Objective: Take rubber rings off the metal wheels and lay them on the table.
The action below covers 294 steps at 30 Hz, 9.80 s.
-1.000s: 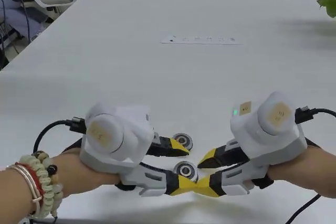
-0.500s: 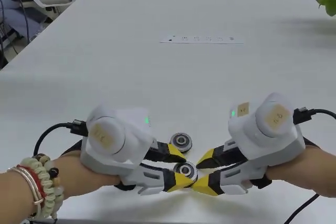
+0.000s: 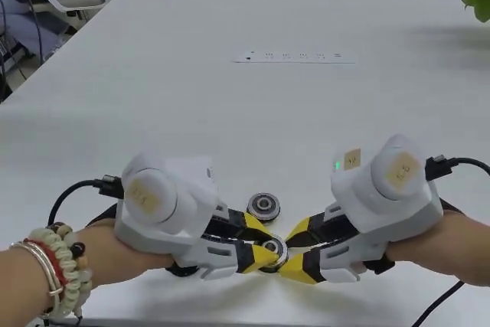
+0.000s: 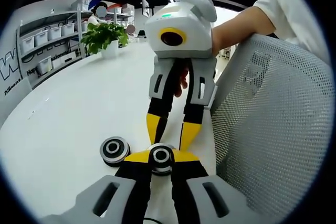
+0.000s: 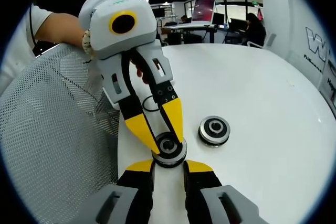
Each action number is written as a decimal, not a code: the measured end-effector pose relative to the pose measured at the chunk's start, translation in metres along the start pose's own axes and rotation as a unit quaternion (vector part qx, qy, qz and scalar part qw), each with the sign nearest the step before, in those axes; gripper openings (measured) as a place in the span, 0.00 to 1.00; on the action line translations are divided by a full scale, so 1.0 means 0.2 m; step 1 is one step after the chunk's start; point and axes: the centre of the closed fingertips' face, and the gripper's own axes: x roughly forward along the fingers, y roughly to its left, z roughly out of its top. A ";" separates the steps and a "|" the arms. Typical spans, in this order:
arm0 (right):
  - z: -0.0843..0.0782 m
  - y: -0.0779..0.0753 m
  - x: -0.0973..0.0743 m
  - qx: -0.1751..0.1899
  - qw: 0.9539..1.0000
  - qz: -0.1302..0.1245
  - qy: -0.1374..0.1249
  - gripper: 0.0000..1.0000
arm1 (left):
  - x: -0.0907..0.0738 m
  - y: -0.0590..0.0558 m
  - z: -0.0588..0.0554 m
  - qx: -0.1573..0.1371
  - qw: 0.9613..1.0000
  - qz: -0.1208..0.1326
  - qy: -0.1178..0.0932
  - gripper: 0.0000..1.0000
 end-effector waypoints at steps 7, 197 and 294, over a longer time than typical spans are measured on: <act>0.00 -0.01 -0.01 0.023 1.000 0.004 -0.004 0.14 | 0.00 0.00 0.00 0.002 1.000 0.000 -0.001 0.08; 0.46 0.16 0.00 0.143 0.980 0.038 -0.130 0.00 | -0.71 -0.04 -0.04 -0.119 0.983 0.134 -0.043 0.89; 0.74 -0.32 -0.44 0.021 0.977 -0.100 -0.188 0.29 | -0.71 -0.03 -0.05 -0.132 0.981 0.133 -0.046 0.86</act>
